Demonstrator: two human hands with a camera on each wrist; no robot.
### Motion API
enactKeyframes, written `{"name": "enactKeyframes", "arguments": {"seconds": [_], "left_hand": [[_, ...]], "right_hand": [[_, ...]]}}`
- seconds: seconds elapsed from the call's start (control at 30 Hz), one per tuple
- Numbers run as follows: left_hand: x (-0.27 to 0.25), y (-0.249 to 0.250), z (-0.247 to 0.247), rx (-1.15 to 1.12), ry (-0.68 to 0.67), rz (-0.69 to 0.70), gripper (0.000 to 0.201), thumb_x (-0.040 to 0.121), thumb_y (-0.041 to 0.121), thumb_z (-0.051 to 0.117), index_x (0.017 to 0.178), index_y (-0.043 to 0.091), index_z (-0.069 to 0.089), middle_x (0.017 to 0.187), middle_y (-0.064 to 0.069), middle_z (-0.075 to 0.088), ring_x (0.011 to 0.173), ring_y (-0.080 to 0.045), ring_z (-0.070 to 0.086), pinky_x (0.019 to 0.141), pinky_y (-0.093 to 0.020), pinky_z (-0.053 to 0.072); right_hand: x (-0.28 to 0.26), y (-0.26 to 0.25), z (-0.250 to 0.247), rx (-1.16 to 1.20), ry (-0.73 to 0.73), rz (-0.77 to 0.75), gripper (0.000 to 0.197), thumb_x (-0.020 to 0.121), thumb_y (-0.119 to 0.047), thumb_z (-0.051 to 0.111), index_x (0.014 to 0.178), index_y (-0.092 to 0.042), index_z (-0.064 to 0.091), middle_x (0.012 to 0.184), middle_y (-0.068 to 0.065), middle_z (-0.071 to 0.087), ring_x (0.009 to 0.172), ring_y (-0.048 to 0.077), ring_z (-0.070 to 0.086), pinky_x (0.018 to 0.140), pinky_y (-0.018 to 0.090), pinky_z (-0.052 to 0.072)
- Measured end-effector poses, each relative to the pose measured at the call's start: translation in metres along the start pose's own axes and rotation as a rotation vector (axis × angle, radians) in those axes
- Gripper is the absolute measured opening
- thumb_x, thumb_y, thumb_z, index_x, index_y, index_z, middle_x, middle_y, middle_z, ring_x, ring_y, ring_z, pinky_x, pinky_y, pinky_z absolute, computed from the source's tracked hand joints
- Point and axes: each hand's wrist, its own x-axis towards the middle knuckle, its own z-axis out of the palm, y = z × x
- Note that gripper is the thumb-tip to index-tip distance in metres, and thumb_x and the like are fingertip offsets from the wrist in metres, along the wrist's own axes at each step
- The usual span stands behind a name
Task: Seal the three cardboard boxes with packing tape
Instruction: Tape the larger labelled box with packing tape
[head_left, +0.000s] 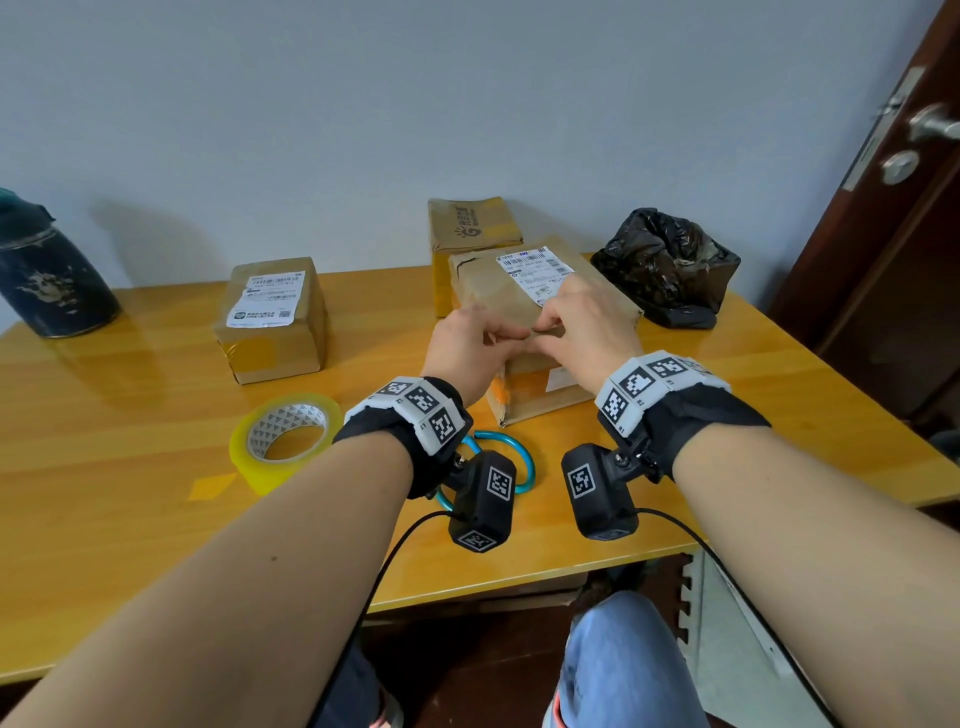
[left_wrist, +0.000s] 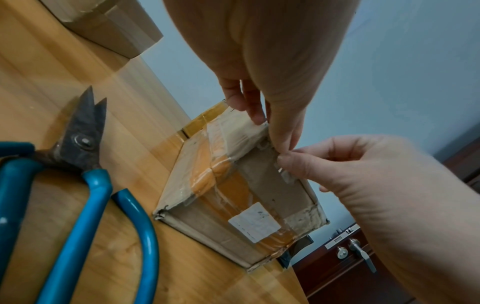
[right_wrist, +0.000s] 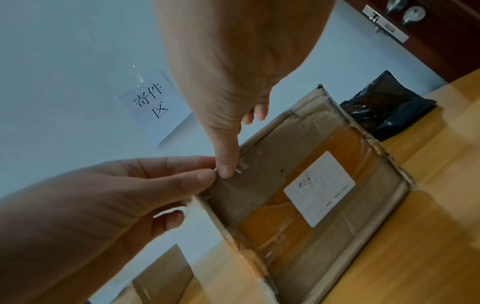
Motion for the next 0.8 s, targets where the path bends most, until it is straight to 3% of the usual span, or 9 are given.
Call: {"name": "enactKeyframes", "arguments": {"seconds": [0.13, 0.27, 0.5, 0.57, 0.63, 0.7, 0.8], "left_hand": [[0.003, -0.002, -0.001, 0.057, -0.032, -0.006, 0.020, 0.084, 0.011, 0.070, 0.101, 0.022, 0.075, 0.081, 0.018, 0.052, 0.071, -0.003, 0.046, 0.070, -0.018, 0.039], [0.005, -0.003, -0.002, 0.079, -0.052, -0.013, 0.028, 0.083, 0.005, 0.070, 0.104, 0.023, 0.074, 0.083, 0.018, 0.052, 0.071, -0.003, 0.045, 0.072, -0.020, 0.040], [0.000, -0.001, -0.006, 0.088, -0.087, -0.019, 0.040, 0.082, -0.004, 0.064, 0.108, 0.026, 0.072, 0.087, 0.018, 0.052, 0.082, -0.009, 0.047, 0.074, -0.020, 0.041], [-0.001, -0.002, -0.008, 0.084, -0.105, -0.022, 0.046, 0.081, -0.008, 0.062, 0.110, 0.027, 0.071, 0.090, 0.016, 0.053, 0.083, -0.009, 0.048, 0.070, -0.016, 0.042], [-0.003, -0.003, -0.009, -0.003, -0.114, -0.037, 0.049, 0.076, -0.008, 0.067, 0.112, 0.026, 0.070, 0.093, 0.013, 0.058, 0.082, -0.008, 0.050, 0.067, -0.014, 0.043], [-0.005, -0.006, -0.011, -0.153, -0.062, -0.072, 0.050, 0.073, -0.006, 0.072, 0.112, 0.025, 0.069, 0.097, 0.007, 0.063, 0.081, -0.007, 0.053, 0.068, -0.014, 0.048], [-0.011, -0.013, -0.011, -0.283, 0.078, -0.136, 0.039, 0.074, 0.001, 0.077, 0.103, 0.025, 0.067, 0.093, 0.006, 0.061, 0.077, -0.007, 0.056, 0.068, -0.015, 0.051]], "right_hand": [[0.002, 0.006, -0.004, -0.004, -0.053, -0.053, 0.016, 0.083, -0.022, 0.073, 0.092, -0.008, 0.073, 0.095, 0.002, 0.045, 0.104, 0.023, 0.045, 0.078, 0.026, 0.032], [0.006, 0.011, -0.006, 0.050, -0.090, -0.019, 0.014, 0.081, -0.012, 0.074, 0.094, -0.008, 0.073, 0.106, 0.008, 0.052, 0.103, 0.023, 0.048, 0.074, 0.021, 0.028], [0.008, 0.013, -0.014, 0.091, -0.109, 0.064, 0.015, 0.075, -0.004, 0.077, 0.089, -0.010, 0.074, 0.105, 0.005, 0.057, 0.101, 0.024, 0.056, 0.086, 0.033, 0.045], [0.010, 0.010, -0.018, 0.068, -0.123, 0.072, 0.019, 0.079, 0.001, 0.071, 0.091, -0.013, 0.075, 0.099, -0.001, 0.058, 0.100, 0.024, 0.058, 0.089, 0.038, 0.049], [0.013, 0.008, -0.024, 0.018, -0.193, 0.097, 0.026, 0.085, 0.002, 0.064, 0.100, -0.016, 0.075, 0.106, 0.001, 0.061, 0.105, 0.024, 0.058, 0.093, 0.039, 0.048], [0.015, 0.006, -0.028, -0.008, -0.237, 0.120, 0.031, 0.088, 0.002, 0.057, 0.106, -0.018, 0.073, 0.116, 0.003, 0.062, 0.110, 0.025, 0.057, 0.095, 0.035, 0.047], [0.010, -0.004, -0.026, 0.050, -0.127, 0.066, 0.033, 0.089, 0.002, 0.049, 0.098, -0.017, 0.075, 0.108, 0.001, 0.060, 0.100, 0.018, 0.056, 0.083, 0.026, 0.047]]}}
